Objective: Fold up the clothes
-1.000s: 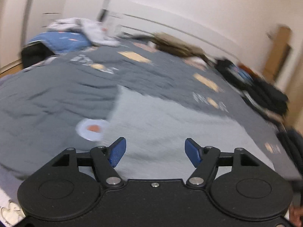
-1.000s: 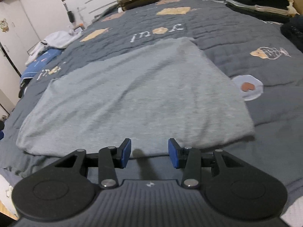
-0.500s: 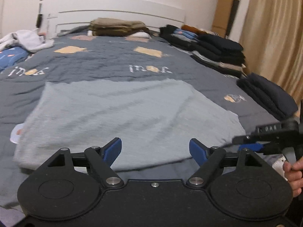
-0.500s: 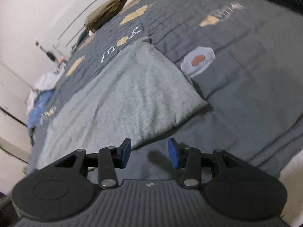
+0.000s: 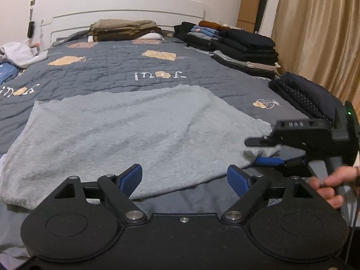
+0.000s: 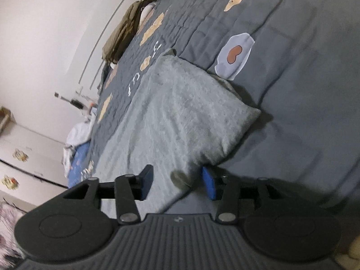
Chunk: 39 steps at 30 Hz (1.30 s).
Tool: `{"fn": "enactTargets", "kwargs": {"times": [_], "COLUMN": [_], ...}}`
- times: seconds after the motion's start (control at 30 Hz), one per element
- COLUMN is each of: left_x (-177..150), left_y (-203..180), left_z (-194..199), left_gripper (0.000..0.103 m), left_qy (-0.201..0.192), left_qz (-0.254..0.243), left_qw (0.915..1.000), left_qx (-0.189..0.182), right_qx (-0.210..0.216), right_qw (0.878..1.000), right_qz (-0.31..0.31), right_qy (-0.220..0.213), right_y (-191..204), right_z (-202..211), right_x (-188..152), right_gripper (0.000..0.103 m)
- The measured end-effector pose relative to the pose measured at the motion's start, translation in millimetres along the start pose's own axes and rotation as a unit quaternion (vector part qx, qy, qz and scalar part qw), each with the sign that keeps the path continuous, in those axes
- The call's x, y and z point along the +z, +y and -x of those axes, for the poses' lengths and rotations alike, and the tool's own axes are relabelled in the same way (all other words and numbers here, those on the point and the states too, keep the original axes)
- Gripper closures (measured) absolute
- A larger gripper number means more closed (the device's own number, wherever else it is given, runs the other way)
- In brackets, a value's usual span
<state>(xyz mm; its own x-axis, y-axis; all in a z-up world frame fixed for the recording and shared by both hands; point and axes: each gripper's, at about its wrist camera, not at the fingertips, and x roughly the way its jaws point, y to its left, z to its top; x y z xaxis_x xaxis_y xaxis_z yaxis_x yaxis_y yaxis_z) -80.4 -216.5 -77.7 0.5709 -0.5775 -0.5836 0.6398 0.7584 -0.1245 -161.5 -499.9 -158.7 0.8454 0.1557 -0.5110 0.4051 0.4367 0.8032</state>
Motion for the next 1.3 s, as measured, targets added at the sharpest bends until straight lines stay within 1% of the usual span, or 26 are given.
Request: {"fn": "enactTargets", "kwargs": {"times": [0.03,0.1,0.27,0.33,0.37,0.47,0.57,0.67,0.7,0.73,0.77,0.8,0.93,1.03,1.1,1.17,1.27,1.3], "left_x": [-1,-1,0,1,1,1,1,1,1,1,1,1,0,0,1,1,1,1], "left_y": [0,0,4,5,6,6,6,5,5,5,5,5,5,7,7,7,5,5], "left_z": [0,-1,-1,-2,-2,-3,-4,-5,-6,-6,-6,-6,-7,-6,-6,-6,-5,-5], "left_gripper": [0.021,0.021,0.021,0.021,0.021,0.021,0.021,0.021,0.021,0.021,0.021,0.021,0.021,0.021,0.021,0.021,0.021,0.021], "left_qy": [0.001,0.002,0.003,0.003,0.003,0.004,0.004,0.004,0.004,0.004,0.004,0.003,0.002,0.002,0.002,0.001,0.000,0.000], "left_qz": [0.000,-0.002,0.003,0.006,0.007,0.005,0.004,0.006,0.006,0.005,0.005,0.005,0.005,0.006,0.010,0.010,0.006,0.005], "left_qw": [1.0000,1.0000,1.0000,1.0000,1.0000,1.0000,1.0000,1.0000,1.0000,1.0000,1.0000,1.0000,1.0000,1.0000,0.9999,0.9999,1.0000,1.0000], "left_qx": [-0.001,0.000,0.004,0.005,0.005,0.005,0.004,0.002,0.002,0.002,0.002,0.002,0.003,0.004,0.005,0.005,0.005,0.004], "right_qx": [0.005,0.009,0.004,-0.003,-0.006,-0.004,-0.007,0.000,0.007,0.015,0.025,0.034,0.053,0.085,0.082,0.083,0.083,0.084], "right_qw": [1.000,1.000,0.999,0.998,0.998,0.996,0.996,0.996,0.995,0.995,0.994,0.994,0.994,0.992,0.993,0.993,0.992,0.992], "right_qz": [-0.005,-0.016,-0.038,-0.040,-0.042,-0.076,-0.073,-0.078,-0.084,-0.089,-0.093,-0.094,-0.065,-0.055,-0.057,-0.063,-0.070,-0.067], "right_qy": [-0.004,-0.008,-0.033,-0.045,-0.047,-0.046,-0.049,-0.049,-0.050,-0.051,-0.051,-0.053,-0.076,-0.070,-0.056,-0.062,-0.068,-0.069], "right_y": [-2,-5,-9,-12,-14,-23,-24,-28,-29,-30,-29,-28,-18,-17,-22,-27,-25,-22], "right_z": [-2,-4,10,13,13,18,21,13,11,9,7,4,4,-1,-9,-11,-12,-14], "right_x": [1,2,-4,-3,-2,-2,-6,-4,-3,-2,0,1,6,10,10,10,13,15], "right_gripper": [0.047,0.047,0.045,0.042,0.042,0.042,0.039,0.031,0.025,0.016,0.010,0.003,0.002,0.002,0.003,0.004,0.004,0.006]}}
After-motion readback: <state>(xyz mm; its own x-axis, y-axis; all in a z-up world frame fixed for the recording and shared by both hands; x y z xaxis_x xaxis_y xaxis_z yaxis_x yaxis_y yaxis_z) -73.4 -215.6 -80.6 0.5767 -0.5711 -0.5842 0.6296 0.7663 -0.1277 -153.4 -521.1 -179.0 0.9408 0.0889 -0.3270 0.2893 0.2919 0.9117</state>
